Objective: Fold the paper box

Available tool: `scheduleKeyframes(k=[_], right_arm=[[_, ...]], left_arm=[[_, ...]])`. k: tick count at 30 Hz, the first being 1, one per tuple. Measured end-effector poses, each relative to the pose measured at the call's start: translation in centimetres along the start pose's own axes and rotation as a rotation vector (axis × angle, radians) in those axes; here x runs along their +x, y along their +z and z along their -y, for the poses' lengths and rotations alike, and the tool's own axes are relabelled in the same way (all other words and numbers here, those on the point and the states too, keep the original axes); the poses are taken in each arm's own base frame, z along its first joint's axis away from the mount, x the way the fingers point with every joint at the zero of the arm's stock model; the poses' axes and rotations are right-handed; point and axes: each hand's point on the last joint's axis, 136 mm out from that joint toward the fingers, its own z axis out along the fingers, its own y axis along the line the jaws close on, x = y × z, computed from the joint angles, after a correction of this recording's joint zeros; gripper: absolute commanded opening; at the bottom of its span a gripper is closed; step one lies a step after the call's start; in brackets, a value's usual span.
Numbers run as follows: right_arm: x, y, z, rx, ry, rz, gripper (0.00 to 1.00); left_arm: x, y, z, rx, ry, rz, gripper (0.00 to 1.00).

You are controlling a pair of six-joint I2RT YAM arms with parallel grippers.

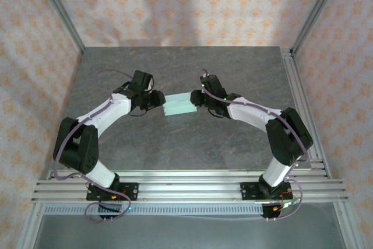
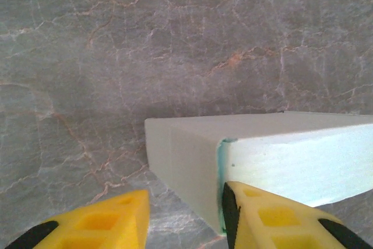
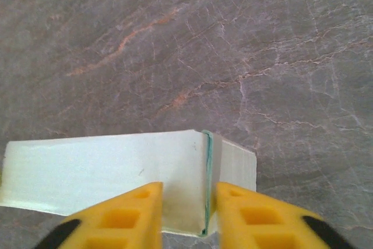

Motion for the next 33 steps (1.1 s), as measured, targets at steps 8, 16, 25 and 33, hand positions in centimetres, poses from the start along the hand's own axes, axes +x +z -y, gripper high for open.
scheduleKeyframes(k=[8,16,25,33], right_arm=[[-2.1,-0.8,-0.4,0.025,-0.023,0.026,0.77],[-2.7,-1.8,-0.6,-0.034,-0.32,0.015,0.92],[-5.4,-3.7,-3.4,-0.16,-0.56,0.022,0.92],[-3.3,-3.6,-3.1,-0.214,-0.603,-0.029,0.93]], left_arm=[[-2.0,-2.4,2.1,-0.014,0.064,0.005,0.67],[-3.7,-3.4,1.6,-0.038,0.076,0.042,1.0],[-2.8,-1.7,-1.3,-0.049,-0.034,-0.015,1.0],[-4.0,0.1,1.1,0.003,0.238,-0.016,1.0]])
